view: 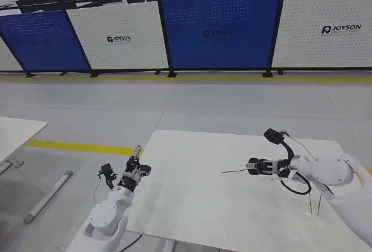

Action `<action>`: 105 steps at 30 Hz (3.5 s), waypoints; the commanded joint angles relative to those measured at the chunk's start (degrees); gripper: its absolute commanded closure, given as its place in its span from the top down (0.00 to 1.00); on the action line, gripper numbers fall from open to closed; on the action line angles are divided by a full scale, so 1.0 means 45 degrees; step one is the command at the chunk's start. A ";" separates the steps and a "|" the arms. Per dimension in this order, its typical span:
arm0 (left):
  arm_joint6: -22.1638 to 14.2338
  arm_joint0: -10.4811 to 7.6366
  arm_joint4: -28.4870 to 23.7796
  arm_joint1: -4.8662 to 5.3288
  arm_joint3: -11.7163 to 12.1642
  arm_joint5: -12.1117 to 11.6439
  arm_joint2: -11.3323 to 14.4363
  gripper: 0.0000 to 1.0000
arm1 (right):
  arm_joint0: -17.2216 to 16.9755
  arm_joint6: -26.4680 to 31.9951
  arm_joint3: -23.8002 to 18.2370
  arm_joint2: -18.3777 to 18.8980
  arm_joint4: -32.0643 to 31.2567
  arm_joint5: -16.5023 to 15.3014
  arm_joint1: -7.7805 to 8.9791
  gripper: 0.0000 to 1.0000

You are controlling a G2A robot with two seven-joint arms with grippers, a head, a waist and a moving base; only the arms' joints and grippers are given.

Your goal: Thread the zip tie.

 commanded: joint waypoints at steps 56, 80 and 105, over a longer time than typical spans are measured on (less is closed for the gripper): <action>0.0000 0.0000 0.0000 0.0000 0.0000 0.0000 0.0000 1.00 | -0.0388 -0.5403 -0.0349 -0.0704 -0.7172 -0.4725 -0.0512 0.00; 0.0000 0.0000 0.0000 0.0000 0.0000 0.0000 0.0000 1.00 | -0.1225 -0.9571 -0.2068 -0.1188 -1.3786 -0.4725 -0.0231 0.00; 0.0000 0.0000 0.0000 0.0000 0.0000 0.0000 0.0000 1.00 | 0.0510 -1.4303 -0.0373 -0.3521 -1.8189 -0.4725 -0.0514 0.00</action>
